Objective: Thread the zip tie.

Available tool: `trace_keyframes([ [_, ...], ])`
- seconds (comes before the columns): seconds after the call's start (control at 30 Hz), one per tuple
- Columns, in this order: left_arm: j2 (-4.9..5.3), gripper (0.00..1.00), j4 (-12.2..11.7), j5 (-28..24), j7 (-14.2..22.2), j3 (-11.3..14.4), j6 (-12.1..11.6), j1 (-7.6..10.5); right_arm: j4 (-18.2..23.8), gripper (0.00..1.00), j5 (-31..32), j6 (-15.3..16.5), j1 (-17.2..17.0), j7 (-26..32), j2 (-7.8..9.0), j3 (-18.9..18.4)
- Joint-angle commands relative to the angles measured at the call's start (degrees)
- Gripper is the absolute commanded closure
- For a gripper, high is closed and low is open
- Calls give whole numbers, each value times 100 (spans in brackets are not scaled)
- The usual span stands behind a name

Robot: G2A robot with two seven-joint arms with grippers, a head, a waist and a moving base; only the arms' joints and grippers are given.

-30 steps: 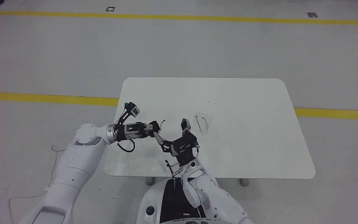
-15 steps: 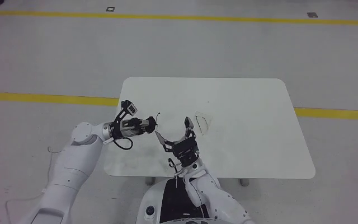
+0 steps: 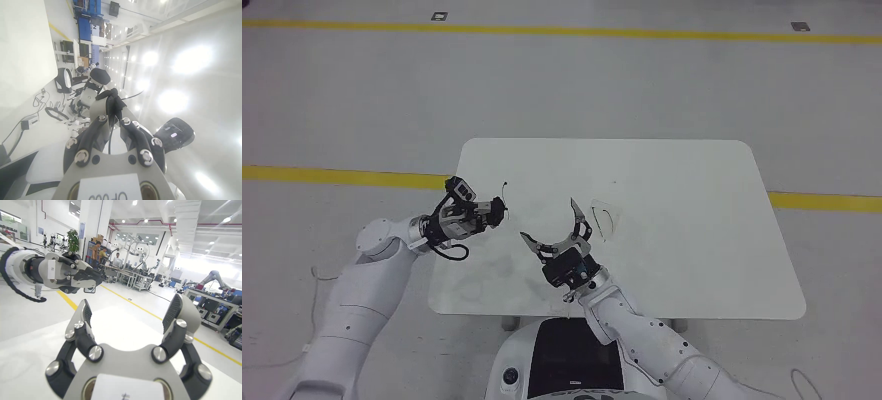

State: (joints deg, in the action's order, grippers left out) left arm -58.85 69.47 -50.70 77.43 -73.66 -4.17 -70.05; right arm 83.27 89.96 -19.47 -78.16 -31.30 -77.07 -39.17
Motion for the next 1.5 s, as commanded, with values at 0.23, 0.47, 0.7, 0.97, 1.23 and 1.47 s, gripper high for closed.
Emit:
trace_keyframes([
  [0.23,-92,100,-31,-902,89,267,703,-33,-156,0,0,-1,209,-152,64,137],
  [0.47,-175,100,-27,-759,-122,654,778,162,-356,0,0,-1,470,-185,154,349],
  [0.7,-185,100,38,-793,-264,680,792,130,-331,0,0,-1,477,-168,157,337],
  [0.97,-225,100,55,-1159,-325,785,1029,90,-396,0,0,-1,616,-423,209,443],
  [1.23,-252,100,-97,-1252,-325,851,1049,167,-378,26,0,-1,680,-405,246,566],
  [1.47,-252,100,-97,-1252,-325,851,1049,167,-371,60,0,-1,782,-370,285,696],
])
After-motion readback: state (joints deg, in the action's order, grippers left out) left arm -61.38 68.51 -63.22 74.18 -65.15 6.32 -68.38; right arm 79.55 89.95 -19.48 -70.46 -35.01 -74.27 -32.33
